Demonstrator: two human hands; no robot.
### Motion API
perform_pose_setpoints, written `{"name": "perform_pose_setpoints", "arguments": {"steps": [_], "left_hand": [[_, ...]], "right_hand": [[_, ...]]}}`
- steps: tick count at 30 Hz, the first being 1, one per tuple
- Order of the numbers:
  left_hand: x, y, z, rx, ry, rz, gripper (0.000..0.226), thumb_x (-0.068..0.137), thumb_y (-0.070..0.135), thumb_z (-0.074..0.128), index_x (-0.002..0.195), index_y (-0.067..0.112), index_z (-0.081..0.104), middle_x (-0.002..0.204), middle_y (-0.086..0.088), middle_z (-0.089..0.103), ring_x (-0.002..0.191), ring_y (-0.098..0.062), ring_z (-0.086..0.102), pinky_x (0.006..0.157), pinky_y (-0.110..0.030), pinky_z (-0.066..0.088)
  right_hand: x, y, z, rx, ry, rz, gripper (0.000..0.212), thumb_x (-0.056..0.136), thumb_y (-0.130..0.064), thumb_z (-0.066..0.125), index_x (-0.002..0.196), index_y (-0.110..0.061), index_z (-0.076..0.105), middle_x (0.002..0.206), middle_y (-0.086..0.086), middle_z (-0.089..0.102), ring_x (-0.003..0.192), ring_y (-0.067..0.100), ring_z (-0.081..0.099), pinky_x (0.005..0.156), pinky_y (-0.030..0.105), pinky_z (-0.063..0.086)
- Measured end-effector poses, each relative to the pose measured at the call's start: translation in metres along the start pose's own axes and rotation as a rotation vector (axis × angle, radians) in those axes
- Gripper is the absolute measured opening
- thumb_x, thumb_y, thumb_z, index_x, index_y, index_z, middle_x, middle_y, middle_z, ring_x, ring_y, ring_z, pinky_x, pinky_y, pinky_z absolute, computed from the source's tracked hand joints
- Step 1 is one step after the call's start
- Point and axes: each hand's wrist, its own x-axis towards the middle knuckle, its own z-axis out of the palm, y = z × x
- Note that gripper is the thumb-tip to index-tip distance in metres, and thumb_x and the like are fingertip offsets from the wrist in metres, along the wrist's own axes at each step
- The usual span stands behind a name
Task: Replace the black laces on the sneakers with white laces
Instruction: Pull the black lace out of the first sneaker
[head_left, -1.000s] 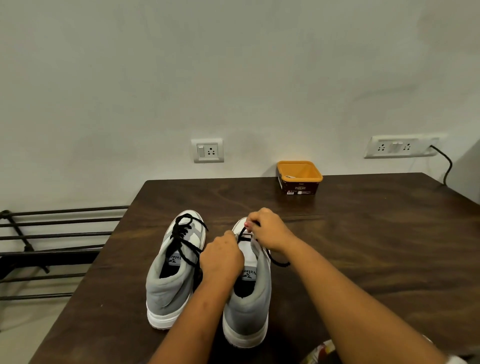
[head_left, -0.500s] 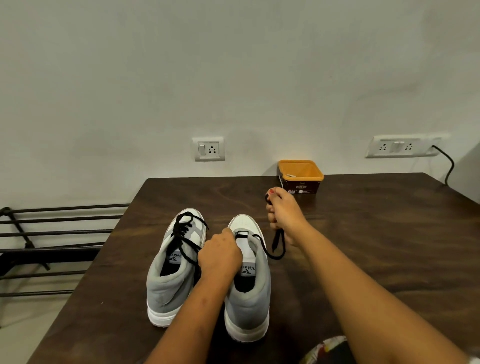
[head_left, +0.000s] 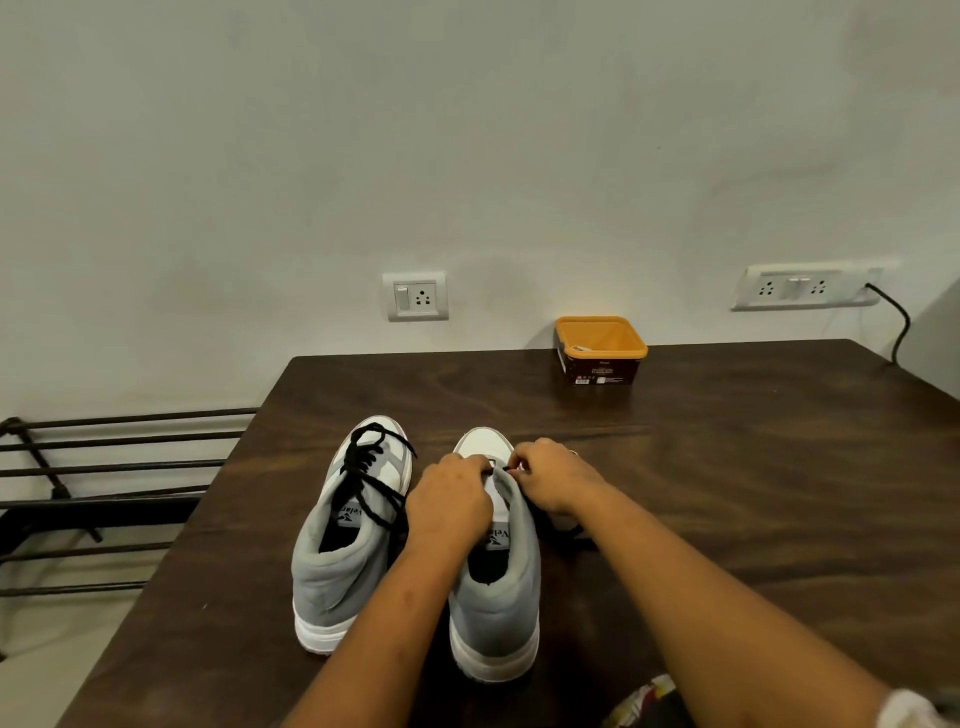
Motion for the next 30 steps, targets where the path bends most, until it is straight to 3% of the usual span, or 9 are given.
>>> {"name": "perform_pose_setpoints", "arguments": {"steps": [10,16,20,24,27,30], "left_hand": [[0.004,-0.004,0.006,0.018,0.039,0.011,0.030,0.092,0.015,0.046,0.117,0.025,0.061,0.117,0.000,0.060,0.105,-0.023,0.058,0.078,-0.035,0.047],[0.002,-0.002,0.006,0.047,0.053,-0.049,0.035,0.093,0.012,0.043,0.120,0.028,0.058,0.118,-0.001,0.061,0.109,-0.022,0.057,0.078,-0.033,0.046],[0.001,-0.004,0.005,0.012,0.041,-0.078,0.039,0.092,0.011,0.040,0.122,0.030,0.058,0.121,0.000,0.060,0.111,-0.022,0.056,0.080,-0.034,0.045],[0.001,-0.010,0.001,-0.038,0.028,-0.118,0.043,0.091,0.009,0.043,0.122,0.035,0.057,0.122,0.002,0.061,0.112,-0.021,0.057,0.081,-0.034,0.047],[0.001,-0.008,0.001,-0.045,0.025,-0.109,0.037,0.094,0.016,0.043,0.121,0.037,0.057,0.121,0.002,0.061,0.111,-0.021,0.057,0.078,-0.033,0.045],[-0.001,-0.004,0.002,-0.019,0.036,-0.086,0.036,0.094,0.018,0.044,0.122,0.036,0.056,0.120,0.001,0.062,0.110,-0.022,0.057,0.074,-0.032,0.043]], "right_hand": [[0.007,-0.006,0.009,0.033,0.102,0.042,0.009,0.093,-0.015,0.051,0.093,-0.017,0.060,0.107,0.010,0.065,0.095,0.027,0.061,0.083,0.039,0.052],[0.009,-0.006,0.009,0.119,0.127,0.141,0.008,0.092,-0.013,0.048,0.087,-0.019,0.050,0.110,0.013,0.062,0.096,0.031,0.057,0.072,0.031,0.039],[0.014,0.000,0.009,0.255,0.177,0.250,0.013,0.090,-0.004,0.045,0.097,-0.014,0.053,0.115,0.016,0.058,0.101,0.032,0.058,0.080,0.031,0.046],[0.023,0.023,0.001,0.568,0.322,0.458,0.021,0.089,0.003,0.048,0.107,-0.005,0.054,0.120,0.021,0.057,0.103,0.037,0.063,0.091,0.045,0.053],[0.021,0.040,-0.009,0.668,0.438,0.649,0.031,0.091,0.007,0.051,0.121,-0.002,0.051,0.125,0.021,0.054,0.109,0.034,0.059,0.090,0.039,0.052],[0.014,0.039,-0.013,0.634,0.449,0.585,0.026,0.095,0.002,0.043,0.118,-0.006,0.052,0.127,0.018,0.053,0.113,0.033,0.054,0.085,0.034,0.045]]}}
